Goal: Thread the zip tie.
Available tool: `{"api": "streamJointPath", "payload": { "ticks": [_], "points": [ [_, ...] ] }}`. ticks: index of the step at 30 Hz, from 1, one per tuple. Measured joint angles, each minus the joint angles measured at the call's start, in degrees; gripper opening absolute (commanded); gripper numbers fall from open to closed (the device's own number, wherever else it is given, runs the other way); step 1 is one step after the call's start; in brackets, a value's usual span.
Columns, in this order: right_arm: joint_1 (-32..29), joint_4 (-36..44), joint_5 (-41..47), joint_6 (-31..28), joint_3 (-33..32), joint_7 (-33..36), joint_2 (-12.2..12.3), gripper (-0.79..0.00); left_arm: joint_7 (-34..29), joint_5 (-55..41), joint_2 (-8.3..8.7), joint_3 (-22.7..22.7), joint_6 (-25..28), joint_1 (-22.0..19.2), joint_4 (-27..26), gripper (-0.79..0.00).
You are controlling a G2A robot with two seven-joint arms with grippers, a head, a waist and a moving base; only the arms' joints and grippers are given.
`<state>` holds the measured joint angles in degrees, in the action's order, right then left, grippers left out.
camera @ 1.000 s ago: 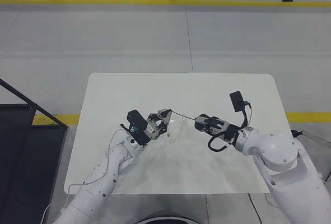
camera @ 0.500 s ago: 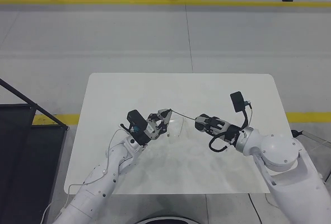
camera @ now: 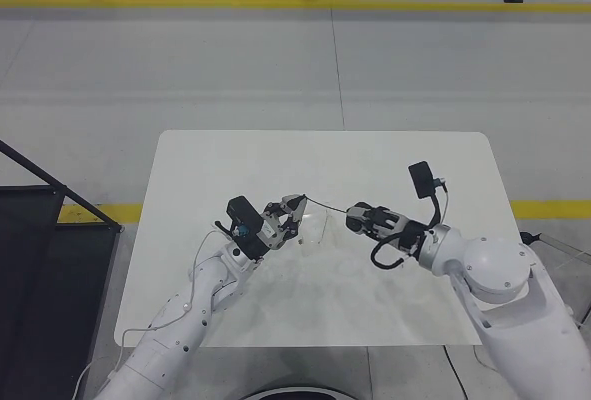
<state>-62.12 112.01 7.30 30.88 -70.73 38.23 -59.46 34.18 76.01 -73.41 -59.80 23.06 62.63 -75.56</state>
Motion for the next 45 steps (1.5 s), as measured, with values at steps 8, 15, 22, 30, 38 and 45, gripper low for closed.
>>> {"api": "streamJointPath", "payload": {
  "ticks": [8,15,22,30,38,45],
  "points": [
    [-0.52,0.03,1.46,-3.80,0.04,-1.67,-0.28,-0.785,0.00,0.00,0.00,0.00,0.00,0.00,0.00,-0.785],
    [-1.33,-0.17,3.64,-8.35,0.14,-4.14,-0.70,-0.785,0.00,0.00,0.00,0.00,0.00,0.00,0.00,-0.785],
    [-2.19,-0.07,4.34,-10.04,-0.49,-4.49,-0.78,-0.785,0.00,0.00,0.00,0.00,0.00,0.00,0.00,-0.785],
    [-3.10,0.66,2.74,-8.26,-1.02,-3.53,-0.59,-0.785,0.00,0.00,0.00,0.00,0.00,0.00,0.00,-0.785],
    [-4.11,1.26,1.30,-7.12,-1.39,-3.05,-0.44,-0.785,0.00,0.00,0.00,0.00,0.00,0.00,0.00,-0.785],
    [-4.69,0.85,0.65,-7.10,-1.46,-2.69,-0.40,-0.785,0.00,0.00,0.00,0.00,0.00,0.00,0.00,-0.785]
  ]
}}
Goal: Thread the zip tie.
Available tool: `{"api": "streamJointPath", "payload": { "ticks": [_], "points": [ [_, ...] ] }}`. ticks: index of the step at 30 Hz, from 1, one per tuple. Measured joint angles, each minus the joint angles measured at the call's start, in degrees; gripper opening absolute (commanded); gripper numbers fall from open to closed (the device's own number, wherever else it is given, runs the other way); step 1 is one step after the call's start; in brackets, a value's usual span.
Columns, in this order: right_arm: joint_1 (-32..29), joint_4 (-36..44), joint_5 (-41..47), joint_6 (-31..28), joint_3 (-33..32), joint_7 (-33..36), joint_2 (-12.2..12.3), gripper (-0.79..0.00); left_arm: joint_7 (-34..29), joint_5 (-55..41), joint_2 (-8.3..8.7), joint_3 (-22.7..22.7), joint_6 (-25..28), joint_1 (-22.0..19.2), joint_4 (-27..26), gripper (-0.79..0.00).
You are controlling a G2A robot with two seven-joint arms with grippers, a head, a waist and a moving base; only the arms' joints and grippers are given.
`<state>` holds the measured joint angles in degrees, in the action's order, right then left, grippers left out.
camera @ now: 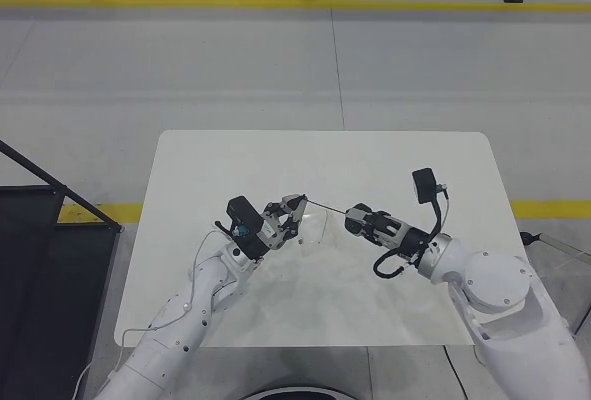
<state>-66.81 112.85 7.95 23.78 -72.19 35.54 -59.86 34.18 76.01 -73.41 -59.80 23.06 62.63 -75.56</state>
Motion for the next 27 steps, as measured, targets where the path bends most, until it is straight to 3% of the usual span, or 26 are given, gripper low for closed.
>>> {"api": "streamJointPath", "payload": {
  "ticks": [27],
  "points": [
    [-1.43,-1.11,0.06,-1.41,-0.86,0.57,-0.05,-0.785,0.00,0.00,0.00,0.00,0.00,0.00,0.00,-0.785]
  ]
}}
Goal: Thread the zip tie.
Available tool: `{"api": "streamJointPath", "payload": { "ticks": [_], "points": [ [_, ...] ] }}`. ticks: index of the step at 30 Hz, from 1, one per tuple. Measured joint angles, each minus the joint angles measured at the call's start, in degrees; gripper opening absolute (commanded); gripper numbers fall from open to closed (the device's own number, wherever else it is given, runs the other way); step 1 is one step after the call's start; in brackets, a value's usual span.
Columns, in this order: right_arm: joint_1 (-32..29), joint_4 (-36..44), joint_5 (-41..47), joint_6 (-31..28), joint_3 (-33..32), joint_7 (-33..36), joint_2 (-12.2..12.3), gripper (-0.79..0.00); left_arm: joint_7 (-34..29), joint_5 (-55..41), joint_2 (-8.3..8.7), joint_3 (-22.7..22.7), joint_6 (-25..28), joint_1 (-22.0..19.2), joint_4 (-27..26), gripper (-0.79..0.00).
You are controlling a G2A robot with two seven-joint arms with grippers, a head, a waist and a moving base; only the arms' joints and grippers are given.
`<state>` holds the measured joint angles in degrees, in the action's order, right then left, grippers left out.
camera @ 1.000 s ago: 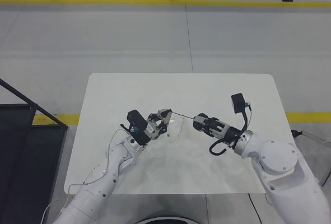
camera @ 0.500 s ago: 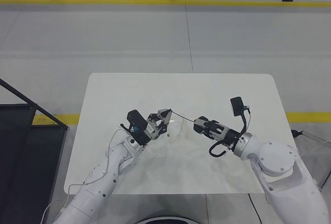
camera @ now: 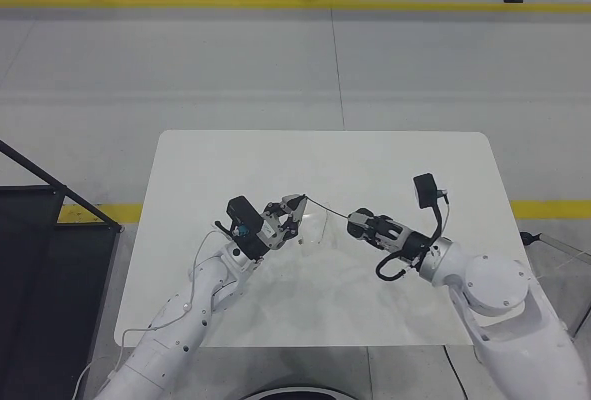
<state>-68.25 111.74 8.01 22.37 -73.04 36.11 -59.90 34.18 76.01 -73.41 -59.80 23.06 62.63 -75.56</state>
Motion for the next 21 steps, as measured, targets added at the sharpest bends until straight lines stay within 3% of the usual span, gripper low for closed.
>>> {"api": "streamJointPath", "payload": {
  "ticks": [21],
  "points": [
    [1.99,-1.28,0.33,0.89,1.09,0.48,-0.36,-0.785,0.00,0.00,0.00,0.00,0.00,0.00,0.00,-0.785]
  ]
}}
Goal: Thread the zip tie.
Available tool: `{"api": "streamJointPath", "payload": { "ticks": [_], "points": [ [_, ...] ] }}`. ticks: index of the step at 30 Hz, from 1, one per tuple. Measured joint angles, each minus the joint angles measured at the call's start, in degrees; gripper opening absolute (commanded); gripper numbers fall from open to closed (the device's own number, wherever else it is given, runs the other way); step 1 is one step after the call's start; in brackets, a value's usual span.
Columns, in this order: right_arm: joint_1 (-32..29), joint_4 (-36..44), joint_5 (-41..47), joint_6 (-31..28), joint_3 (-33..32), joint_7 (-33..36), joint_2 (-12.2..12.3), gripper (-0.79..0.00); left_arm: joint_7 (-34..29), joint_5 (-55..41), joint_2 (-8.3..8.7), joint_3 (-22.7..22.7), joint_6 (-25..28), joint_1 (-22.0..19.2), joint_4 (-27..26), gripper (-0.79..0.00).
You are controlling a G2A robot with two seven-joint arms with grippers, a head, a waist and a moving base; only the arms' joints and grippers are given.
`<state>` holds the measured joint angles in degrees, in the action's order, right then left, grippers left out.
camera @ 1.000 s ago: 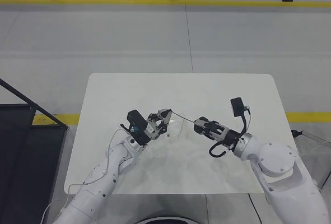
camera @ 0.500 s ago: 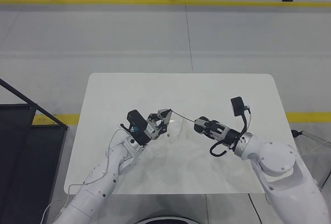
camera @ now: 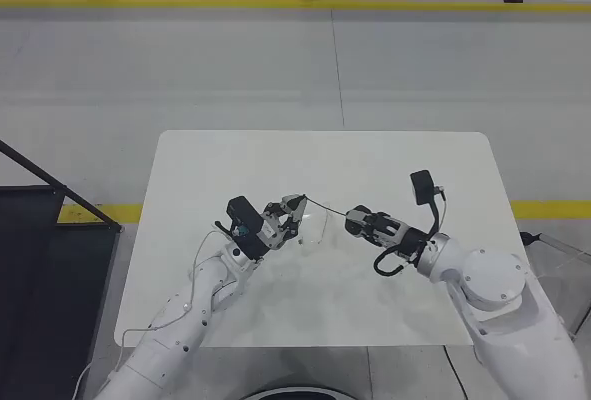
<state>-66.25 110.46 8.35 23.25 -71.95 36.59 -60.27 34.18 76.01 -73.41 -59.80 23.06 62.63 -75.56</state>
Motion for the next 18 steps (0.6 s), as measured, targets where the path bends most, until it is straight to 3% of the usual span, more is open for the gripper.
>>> {"api": "streamJointPath", "payload": {
  "ticks": [18],
  "points": [
    [0.27,0.43,1.46,-1.25,0.06,-0.90,-0.34,-0.785,0.00,0.00,0.00,0.00,0.00,0.00,0.00,-0.785]
  ]
}}
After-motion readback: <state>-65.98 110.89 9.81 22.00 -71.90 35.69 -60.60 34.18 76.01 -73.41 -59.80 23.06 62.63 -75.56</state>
